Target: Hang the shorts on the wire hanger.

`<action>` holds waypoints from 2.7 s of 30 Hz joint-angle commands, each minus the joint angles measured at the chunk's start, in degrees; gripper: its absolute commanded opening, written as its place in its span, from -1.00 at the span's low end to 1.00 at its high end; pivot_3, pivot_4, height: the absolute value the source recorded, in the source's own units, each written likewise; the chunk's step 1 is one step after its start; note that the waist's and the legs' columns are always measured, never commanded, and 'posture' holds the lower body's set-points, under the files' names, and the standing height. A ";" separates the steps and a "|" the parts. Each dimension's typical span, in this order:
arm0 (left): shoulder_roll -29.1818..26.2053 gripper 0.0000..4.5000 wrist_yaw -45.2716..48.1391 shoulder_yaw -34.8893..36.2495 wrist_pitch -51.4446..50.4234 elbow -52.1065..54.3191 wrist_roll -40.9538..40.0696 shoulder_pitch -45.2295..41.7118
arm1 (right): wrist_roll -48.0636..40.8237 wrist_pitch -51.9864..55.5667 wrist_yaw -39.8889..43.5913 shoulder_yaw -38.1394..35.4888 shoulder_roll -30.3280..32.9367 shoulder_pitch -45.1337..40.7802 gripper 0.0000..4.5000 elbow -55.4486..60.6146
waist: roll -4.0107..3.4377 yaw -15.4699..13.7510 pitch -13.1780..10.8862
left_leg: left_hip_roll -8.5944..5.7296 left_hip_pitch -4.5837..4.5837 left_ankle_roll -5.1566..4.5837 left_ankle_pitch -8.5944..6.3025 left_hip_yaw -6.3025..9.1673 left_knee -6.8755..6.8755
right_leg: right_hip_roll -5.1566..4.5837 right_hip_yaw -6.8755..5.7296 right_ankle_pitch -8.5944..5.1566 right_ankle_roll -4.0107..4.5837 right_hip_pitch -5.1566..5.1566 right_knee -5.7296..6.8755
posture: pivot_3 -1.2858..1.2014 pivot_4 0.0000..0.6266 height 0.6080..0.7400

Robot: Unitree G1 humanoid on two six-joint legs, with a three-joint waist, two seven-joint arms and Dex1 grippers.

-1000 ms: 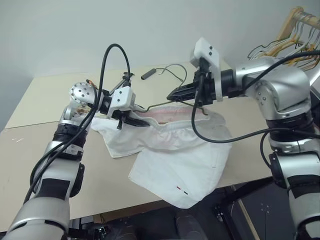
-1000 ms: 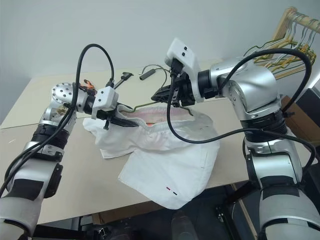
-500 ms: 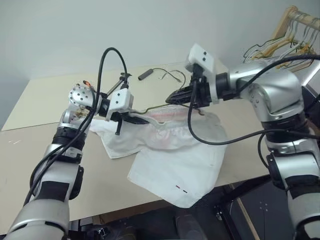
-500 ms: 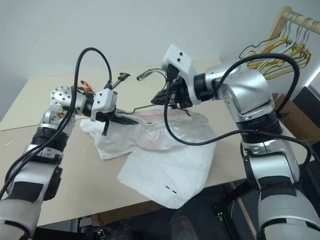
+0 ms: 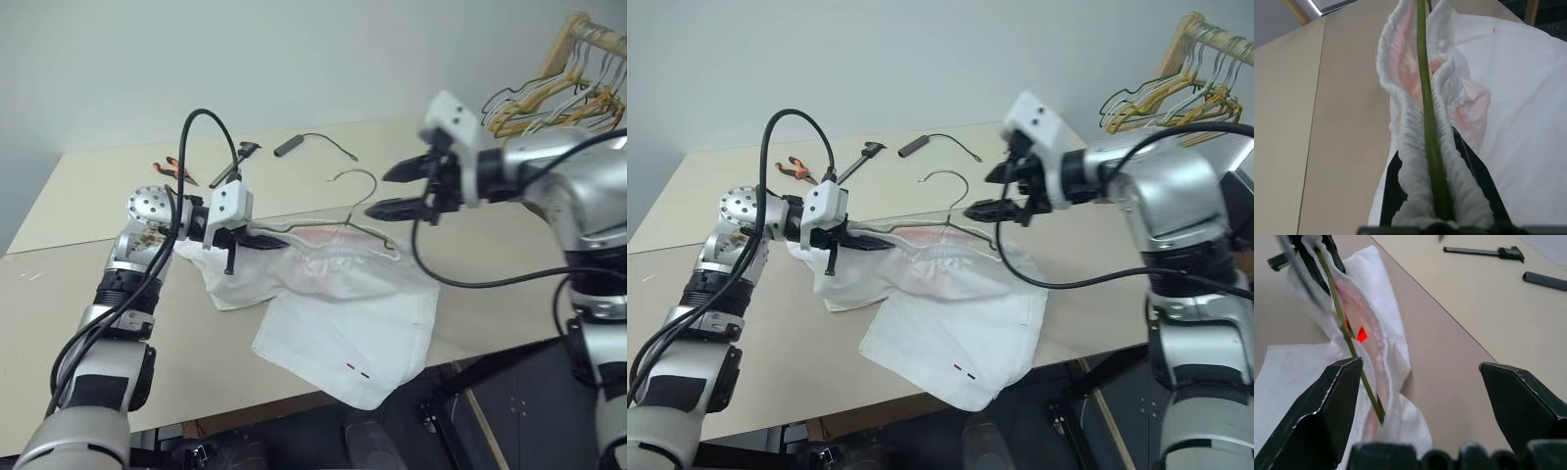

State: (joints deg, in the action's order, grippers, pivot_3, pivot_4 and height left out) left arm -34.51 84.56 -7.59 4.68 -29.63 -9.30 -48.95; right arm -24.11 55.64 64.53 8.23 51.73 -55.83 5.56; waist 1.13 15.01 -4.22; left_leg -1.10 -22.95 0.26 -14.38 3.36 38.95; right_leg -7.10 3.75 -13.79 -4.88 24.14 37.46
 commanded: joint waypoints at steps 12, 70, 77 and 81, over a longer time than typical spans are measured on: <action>-0.61 -1.00 -0.82 1.64 -0.95 2.37 -1.69 -0.76 | 18.72 -19.08 -8.57 11.07 -2.71 11.42 0.99 1.19 | -0.06 0.84 -0.02 | 0.03 0.48 -0.03 -0.02 -0.19 -0.11 | 0.04 0.19 -0.01 -0.02 -0.36 -0.32 | -0.12 -0.81 1.00; 4.36 -0.10 -4.94 8.02 -17.21 17.66 -19.28 -2.00 | -11.46 15.70 -19.68 -20.71 -1.30 42.99 -1.00 32.47 | -0.03 -0.18 -0.06 | 0.03 0.92 -0.35 -0.24 -0.29 -0.10 | 0.04 0.12 -0.11 -0.17 -1.18 -0.78 | -0.20 -0.75 1.00; 8.18 -0.10 -3.40 4.49 -12.85 11.07 -16.05 -8.79 | -8.49 9.47 -18.77 -9.79 4.00 40.61 -1.00 32.49 | 0.06 -0.23 -0.12 | 0.02 0.84 -0.37 -0.25 -0.36 -0.06 | 0.04 0.05 -0.11 -0.18 -1.22 -0.91 | -0.18 -0.79 1.00; 6.55 -0.10 1.79 3.54 -11.97 6.31 -14.56 -10.25 | -8.23 7.13 -17.38 -7.82 5.57 40.10 -1.00 31.67 | 0.05 0.32 -0.12 | 0.03 0.89 -0.43 -0.28 -0.39 -0.12 | 0.05 0.06 -0.14 -0.21 -1.22 -0.92 | -0.18 -0.79 1.00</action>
State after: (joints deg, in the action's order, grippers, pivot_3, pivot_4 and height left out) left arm -26.51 84.44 -4.26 -8.38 -21.86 -24.56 -58.30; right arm -32.81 64.49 46.28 0.56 56.28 -14.96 37.05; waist 1.18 15.32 -4.34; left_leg -1.06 -22.04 -0.18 -14.67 2.97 38.83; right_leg -7.04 3.82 -13.93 -5.10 22.92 36.55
